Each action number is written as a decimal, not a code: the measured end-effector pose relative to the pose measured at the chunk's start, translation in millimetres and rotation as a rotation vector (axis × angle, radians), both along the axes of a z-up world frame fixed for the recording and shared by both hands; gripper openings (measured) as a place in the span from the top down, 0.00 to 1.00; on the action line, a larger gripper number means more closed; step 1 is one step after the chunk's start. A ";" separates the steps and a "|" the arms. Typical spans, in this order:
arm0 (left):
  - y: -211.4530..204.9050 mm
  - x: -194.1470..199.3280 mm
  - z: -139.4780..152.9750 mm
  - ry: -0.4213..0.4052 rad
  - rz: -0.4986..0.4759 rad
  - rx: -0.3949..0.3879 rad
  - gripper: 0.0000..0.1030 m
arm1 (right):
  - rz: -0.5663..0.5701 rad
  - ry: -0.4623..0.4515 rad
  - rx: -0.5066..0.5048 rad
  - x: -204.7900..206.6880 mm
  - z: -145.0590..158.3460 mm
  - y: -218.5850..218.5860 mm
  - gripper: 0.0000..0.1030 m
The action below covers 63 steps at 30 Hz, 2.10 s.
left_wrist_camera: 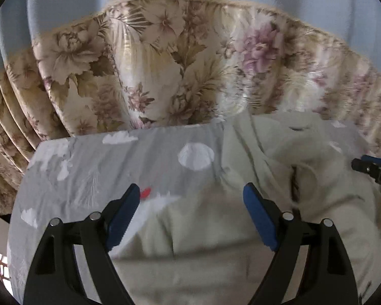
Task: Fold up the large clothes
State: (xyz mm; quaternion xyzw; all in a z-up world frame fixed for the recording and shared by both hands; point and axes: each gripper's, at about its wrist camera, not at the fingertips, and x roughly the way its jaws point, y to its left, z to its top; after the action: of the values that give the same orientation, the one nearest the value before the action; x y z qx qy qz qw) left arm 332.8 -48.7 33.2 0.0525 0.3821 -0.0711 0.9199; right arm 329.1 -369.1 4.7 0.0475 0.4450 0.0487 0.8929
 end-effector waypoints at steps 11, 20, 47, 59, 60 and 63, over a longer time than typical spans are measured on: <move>-49.7 70.1 -40.6 0.147 -0.018 0.144 0.19 | -0.027 0.166 0.060 66.8 -36.8 13.3 0.37; -64.1 88.7 -54.6 0.186 -0.059 0.067 0.97 | 0.061 0.053 0.040 77.0 -20.6 34.4 0.97; 21.0 -87.9 18.8 -0.164 0.010 0.035 0.23 | 0.080 -0.190 -0.087 -104.2 11.9 -3.3 0.32; 54.1 -178.5 -27.0 -0.185 0.036 -0.120 0.22 | -0.296 -0.299 -0.349 -205.6 42.2 -132.8 0.10; 55.0 -180.0 -25.8 -0.198 0.030 -0.118 0.22 | -0.298 -0.274 -0.354 -197.6 41.2 -141.1 0.10; 57.6 -185.4 -26.9 -0.226 0.039 -0.090 0.22 | -0.272 -0.135 -0.290 -173.3 22.2 -158.0 0.12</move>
State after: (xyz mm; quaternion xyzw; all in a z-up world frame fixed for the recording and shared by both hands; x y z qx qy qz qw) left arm 147.4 8.9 6.4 0.0114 0.2734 -0.0637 0.9597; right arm 155.8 -527.1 26.9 -0.0251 0.3758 -0.1338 0.9166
